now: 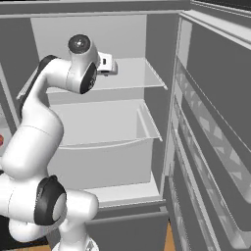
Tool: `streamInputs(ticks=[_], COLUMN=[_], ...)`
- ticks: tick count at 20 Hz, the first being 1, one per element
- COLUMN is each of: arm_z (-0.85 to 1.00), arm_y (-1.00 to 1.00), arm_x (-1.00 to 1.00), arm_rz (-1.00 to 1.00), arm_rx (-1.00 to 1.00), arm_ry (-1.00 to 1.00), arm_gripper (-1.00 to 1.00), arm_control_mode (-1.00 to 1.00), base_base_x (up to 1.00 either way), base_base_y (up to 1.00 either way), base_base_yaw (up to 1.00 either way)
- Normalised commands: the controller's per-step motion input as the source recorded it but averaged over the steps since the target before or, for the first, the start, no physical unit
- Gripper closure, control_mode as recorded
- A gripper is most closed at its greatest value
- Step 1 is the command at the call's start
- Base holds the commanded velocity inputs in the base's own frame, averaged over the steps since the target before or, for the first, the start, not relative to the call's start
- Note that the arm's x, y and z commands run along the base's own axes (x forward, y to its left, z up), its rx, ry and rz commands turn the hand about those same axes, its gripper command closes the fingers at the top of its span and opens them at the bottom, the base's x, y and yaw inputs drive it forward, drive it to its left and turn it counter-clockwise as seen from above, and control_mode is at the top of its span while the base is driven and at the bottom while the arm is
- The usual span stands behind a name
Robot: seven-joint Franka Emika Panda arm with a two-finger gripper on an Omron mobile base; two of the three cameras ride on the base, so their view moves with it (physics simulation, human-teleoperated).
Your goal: Place one sweet potato and one steak in each tupperware on the nearby counter, to pack two identical lunches.
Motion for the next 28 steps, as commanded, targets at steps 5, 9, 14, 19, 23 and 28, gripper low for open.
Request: streamInputs(ticks=[5,9,14,19,23,28], arm_z=[0.0,0.0,0.0,-0.11,-0.56,-0.32], arm_y=[0.0,0.0,-0.06,0.0,0.0,0.0], arm_x=[0.99,0.93,0.6,0.09,0.0,0.15], arm_rz=[0.0,0.01,0.07,0.11,0.1,0.08], arm_rx=[0.0,-0.01,0.0,0.0,-0.02,-0.03], arm_ry=[0.13,0.19,0.05,-0.05,-0.19,-0.18], arm_gripper=[-1.0,-1.0,-1.0,-1.0,-1.0,-1.0], arm_control_mode=[-1.0,-1.0,-1.0,-1.0,-1.0,-1.0], base_base_x=[0.0,0.0,0.0,0.0,0.0,0.0], base_base_y=[0.0,0.0,0.0,0.0,0.0,0.0], base_base_yaw=[0.0,0.0,0.0,0.0,0.0,0.0])
